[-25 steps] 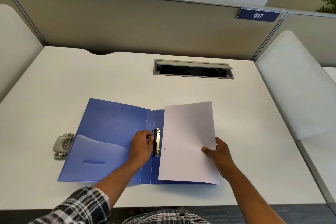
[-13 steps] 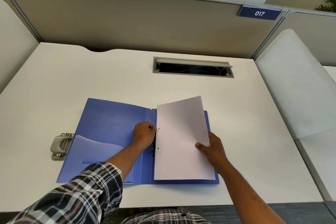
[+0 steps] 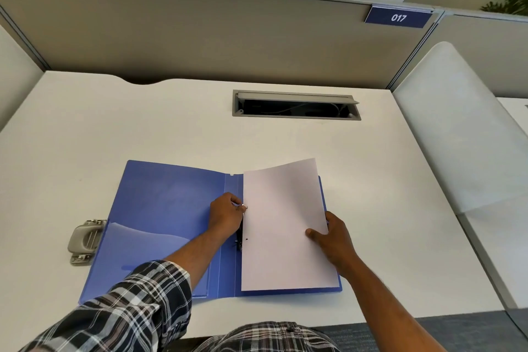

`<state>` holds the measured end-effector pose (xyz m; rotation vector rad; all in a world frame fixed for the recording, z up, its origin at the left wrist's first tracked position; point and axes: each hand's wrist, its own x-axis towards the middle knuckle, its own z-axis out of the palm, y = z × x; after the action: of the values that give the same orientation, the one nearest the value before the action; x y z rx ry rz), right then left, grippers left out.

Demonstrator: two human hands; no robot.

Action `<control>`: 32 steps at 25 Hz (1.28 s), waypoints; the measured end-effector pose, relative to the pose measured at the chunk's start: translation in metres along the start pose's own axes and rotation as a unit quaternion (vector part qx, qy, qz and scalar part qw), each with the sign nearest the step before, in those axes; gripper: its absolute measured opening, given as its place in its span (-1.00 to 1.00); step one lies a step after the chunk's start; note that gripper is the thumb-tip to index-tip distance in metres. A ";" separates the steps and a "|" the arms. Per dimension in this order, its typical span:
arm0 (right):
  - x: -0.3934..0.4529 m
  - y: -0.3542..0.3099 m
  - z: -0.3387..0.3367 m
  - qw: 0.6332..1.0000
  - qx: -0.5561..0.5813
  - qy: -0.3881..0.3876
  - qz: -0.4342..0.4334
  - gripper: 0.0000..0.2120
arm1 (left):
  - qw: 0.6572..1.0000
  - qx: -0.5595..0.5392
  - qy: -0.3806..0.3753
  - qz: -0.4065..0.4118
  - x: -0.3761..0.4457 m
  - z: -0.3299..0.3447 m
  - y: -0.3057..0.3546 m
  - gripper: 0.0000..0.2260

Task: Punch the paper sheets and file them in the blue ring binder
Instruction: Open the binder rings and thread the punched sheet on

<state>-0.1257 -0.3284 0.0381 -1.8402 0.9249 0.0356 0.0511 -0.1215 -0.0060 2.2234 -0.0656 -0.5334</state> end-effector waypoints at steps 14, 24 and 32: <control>-0.006 0.010 -0.006 1.000 0.020 -0.008 0.007 -0.56 | 0.996 0.062 -0.024 0.060 -0.017 0.002 0.006 -0.84; -0.007 0.006 -0.005 1.000 0.023 -0.007 -0.005 -0.57 | 0.988 0.023 -0.143 -0.048 -0.044 -0.011 -0.028 -0.88; -0.009 0.007 -0.003 0.999 0.029 -0.016 -0.007 -0.56 | 0.974 -0.048 -0.178 -0.134 -0.041 -0.012 -0.024 -0.78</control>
<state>-0.1370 -0.3272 0.0380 -1.7880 0.8825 0.0286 0.0158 -0.0879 -0.0031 2.0300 0.0754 -1.0580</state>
